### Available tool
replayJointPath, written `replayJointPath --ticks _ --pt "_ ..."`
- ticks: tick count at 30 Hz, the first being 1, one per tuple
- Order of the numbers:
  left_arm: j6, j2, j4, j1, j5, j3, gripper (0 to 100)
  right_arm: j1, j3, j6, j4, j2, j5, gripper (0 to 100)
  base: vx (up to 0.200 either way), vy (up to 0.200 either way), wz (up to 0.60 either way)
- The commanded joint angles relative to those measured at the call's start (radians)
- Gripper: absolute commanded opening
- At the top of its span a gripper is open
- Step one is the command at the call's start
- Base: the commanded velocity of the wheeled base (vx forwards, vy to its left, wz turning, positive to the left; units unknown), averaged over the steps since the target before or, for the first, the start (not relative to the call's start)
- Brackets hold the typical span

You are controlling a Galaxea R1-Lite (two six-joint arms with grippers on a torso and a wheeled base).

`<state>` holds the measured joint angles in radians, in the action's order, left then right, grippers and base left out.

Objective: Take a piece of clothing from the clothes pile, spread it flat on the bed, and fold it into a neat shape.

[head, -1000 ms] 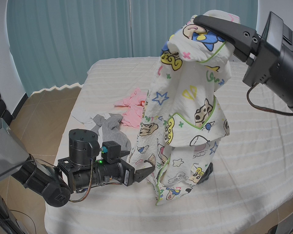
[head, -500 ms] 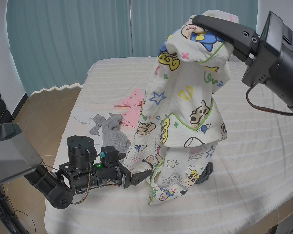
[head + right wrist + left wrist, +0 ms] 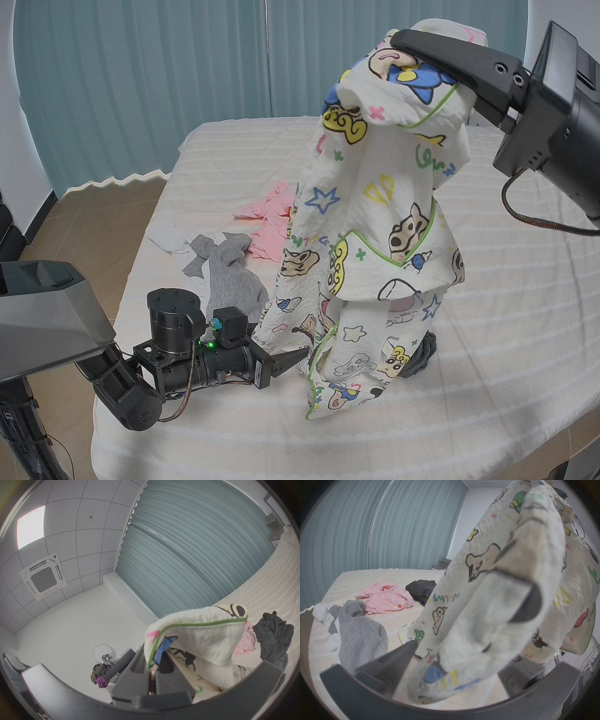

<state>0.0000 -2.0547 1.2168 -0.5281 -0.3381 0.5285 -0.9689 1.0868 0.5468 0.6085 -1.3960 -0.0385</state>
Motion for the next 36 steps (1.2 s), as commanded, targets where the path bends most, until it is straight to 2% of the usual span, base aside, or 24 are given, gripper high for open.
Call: replayJointPath --ticks 1,4,5,13,14,15,23,31,36 --pt "-0.020 -0.016 0.017 -0.006 -0.002 -0.002 0 0.012 -0.001 0.001 -0.001 -0.003 0.000 0 0.000 0.000 0.00" --pt "-0.025 -0.016 0.027 -0.006 -0.002 -0.005 0 0.018 -0.001 -0.001 -0.001 -0.003 0.000 0 0.000 0.000 0.00" --pt "-0.032 -0.018 0.086 -0.006 0.002 -0.027 0 0.045 -0.008 0.001 -0.001 0.003 0.005 0 0.000 0.000 0.00" --pt "-0.098 0.004 0.244 -0.006 0.010 -0.145 0 0.127 -0.038 0.002 -0.003 0.018 0.005 0 0.000 0.000 0.00" --pt "-0.120 0.028 0.333 -0.001 0.030 -0.205 0 0.170 -0.070 0.004 -0.001 0.031 0.006 0 0.000 0.000 0.00" --pt "-0.132 0.045 0.345 -0.001 0.045 -0.220 0 0.184 -0.081 0.004 -0.001 0.034 0.006 0 0.000 0.000 0.00" --pt "-0.281 0.307 0.340 0.011 0.142 -0.262 0 0.309 -0.176 0.004 -0.001 0.091 0.032 0 0.000 0.000 0.00" --pt "-0.282 0.479 0.320 0.074 0.212 -0.254 0 0.431 -0.212 0.005 0.000 0.120 0.054 0 0.000 0.000 0.00" --pt "-0.273 0.584 0.199 0.119 0.232 -0.190 0 0.463 -0.202 0.004 0.002 0.141 0.055 0 0.000 0.000 0.00"
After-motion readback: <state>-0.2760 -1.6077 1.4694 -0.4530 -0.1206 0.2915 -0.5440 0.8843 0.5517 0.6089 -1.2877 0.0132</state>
